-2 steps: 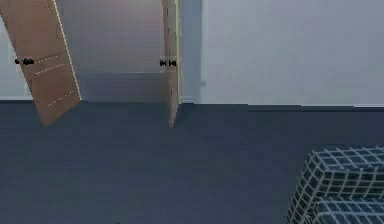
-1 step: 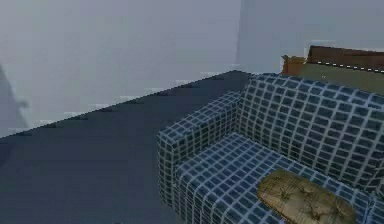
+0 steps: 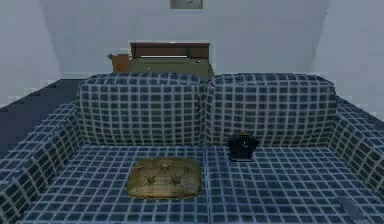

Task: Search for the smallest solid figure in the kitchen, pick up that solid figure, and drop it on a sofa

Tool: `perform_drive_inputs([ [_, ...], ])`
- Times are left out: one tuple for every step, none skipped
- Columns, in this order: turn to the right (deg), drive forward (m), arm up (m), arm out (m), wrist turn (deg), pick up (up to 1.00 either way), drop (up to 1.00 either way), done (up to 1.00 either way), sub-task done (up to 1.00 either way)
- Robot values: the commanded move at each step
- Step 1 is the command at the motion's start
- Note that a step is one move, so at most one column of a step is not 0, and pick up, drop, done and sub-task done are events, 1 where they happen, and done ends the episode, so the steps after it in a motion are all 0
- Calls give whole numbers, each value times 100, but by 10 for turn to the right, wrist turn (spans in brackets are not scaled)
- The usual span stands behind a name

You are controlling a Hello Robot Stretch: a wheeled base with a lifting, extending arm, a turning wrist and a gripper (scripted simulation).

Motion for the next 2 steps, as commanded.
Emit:
perform_drive_inputs([
  [420,0,0,0,0,0,0,0,0],
  [-450,0,0,0,0,0,0,0,0],
])
